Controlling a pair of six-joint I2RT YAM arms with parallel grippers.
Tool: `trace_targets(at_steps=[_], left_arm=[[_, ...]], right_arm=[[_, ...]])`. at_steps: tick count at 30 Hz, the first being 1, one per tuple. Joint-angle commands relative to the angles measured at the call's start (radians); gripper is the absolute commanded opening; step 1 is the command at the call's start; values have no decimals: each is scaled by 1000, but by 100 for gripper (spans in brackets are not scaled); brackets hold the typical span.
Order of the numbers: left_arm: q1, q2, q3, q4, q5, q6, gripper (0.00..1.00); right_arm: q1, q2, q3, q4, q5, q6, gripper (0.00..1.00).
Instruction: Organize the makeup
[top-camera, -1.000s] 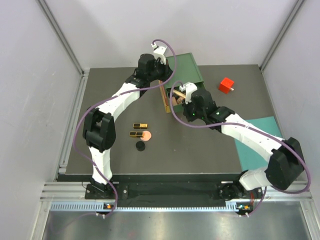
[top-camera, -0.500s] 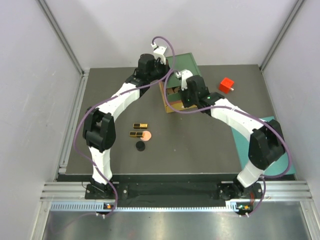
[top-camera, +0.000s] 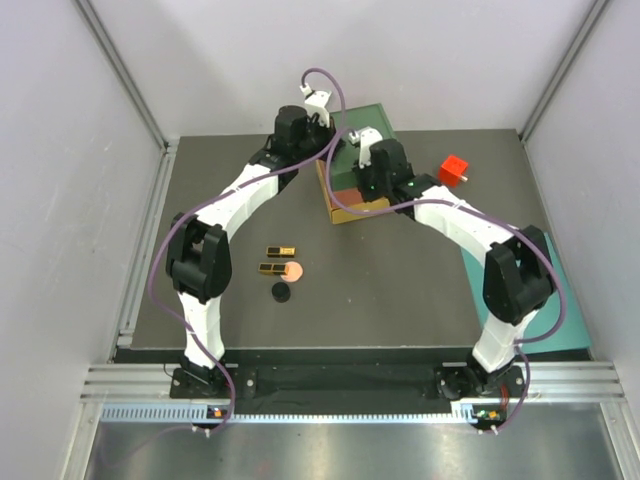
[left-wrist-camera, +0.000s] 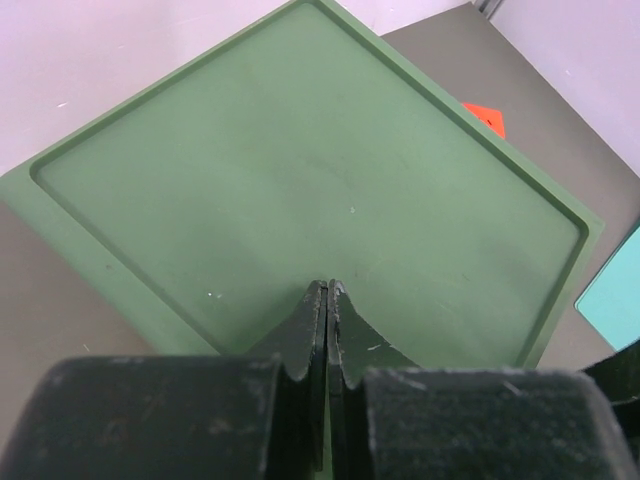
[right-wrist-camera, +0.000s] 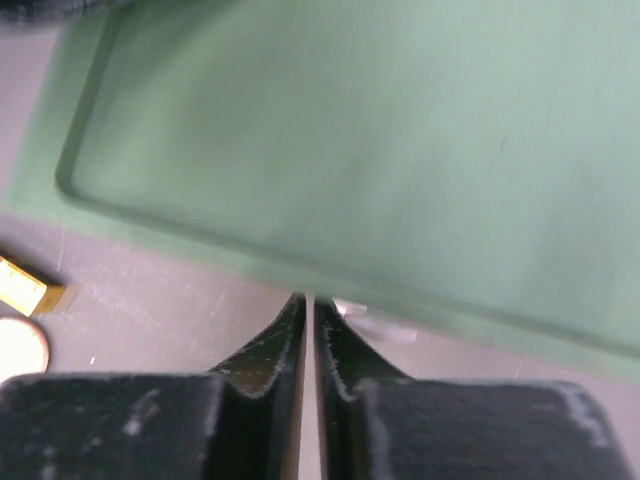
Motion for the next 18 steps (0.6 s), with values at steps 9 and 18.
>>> trace_targets(at_steps=[9,18], left_arm=[[7,91,-43,-273,-23,49,0],[7,89,-57,-266,-14,40,0]], right_arm=[[-58,-245,-290,220,-183,275,55],[-135,-242,-393,355,-272,462,57]])
